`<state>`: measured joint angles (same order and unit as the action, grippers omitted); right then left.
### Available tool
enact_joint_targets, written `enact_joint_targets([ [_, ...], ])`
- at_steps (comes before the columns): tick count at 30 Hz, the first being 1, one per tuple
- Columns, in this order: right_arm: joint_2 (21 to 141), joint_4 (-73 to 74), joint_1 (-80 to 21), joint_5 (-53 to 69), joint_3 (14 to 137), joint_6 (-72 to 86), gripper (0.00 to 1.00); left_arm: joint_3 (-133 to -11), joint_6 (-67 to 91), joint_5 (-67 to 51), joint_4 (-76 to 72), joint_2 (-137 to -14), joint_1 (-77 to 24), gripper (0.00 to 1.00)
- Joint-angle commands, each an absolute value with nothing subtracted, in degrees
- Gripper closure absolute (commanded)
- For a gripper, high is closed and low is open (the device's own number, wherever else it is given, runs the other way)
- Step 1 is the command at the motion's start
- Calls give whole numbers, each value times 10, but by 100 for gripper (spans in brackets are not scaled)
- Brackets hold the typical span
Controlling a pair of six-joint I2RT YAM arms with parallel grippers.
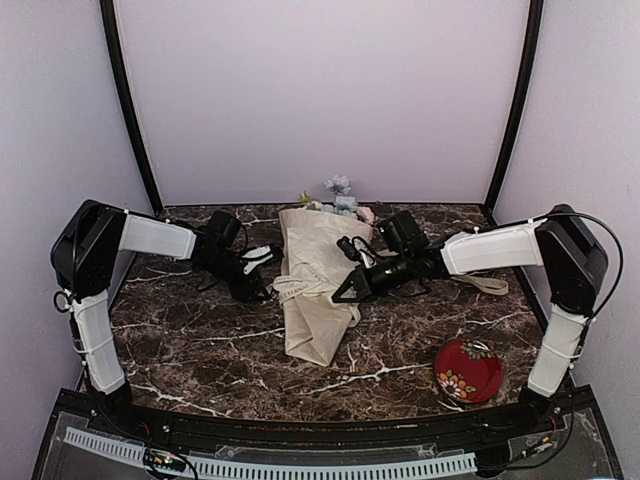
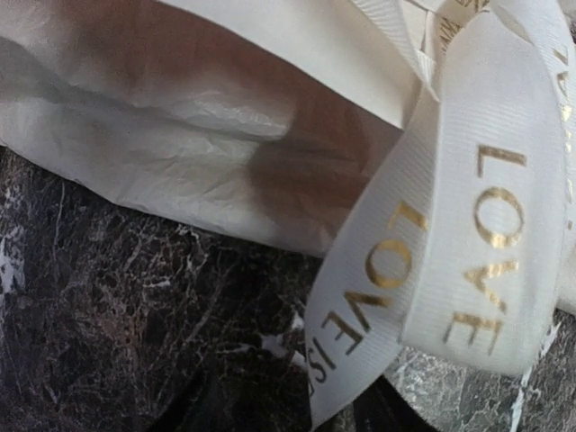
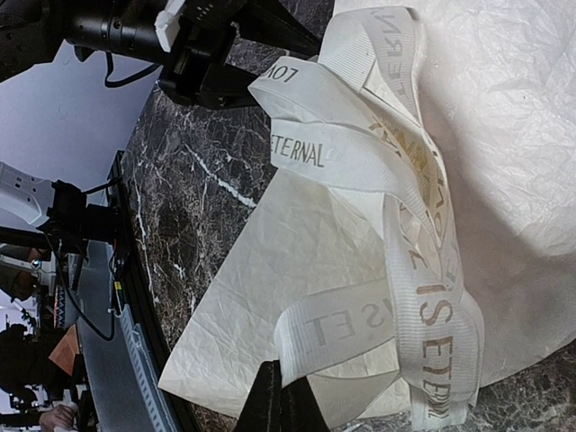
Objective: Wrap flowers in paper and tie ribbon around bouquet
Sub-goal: Cross the ribbon over the folded bouquet.
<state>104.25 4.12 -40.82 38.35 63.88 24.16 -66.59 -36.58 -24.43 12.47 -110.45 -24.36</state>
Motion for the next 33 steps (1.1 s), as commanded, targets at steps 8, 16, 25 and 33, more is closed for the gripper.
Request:
enact_joint_targets([
  [8,1011,113,-405,399,682,213,100,-656,-256,-137,87,-1088,-242,100],
  [16,973,296,-400,413,668,188,100,-657,-176,5,68,-1083,-190,100],
  [25,945,428,-388,349,640,185,100,-657,-155,28,60,-1075,-166,100],
  [33,969,387,-383,357,681,181,100,-635,-176,-87,34,-1042,-164,100],
])
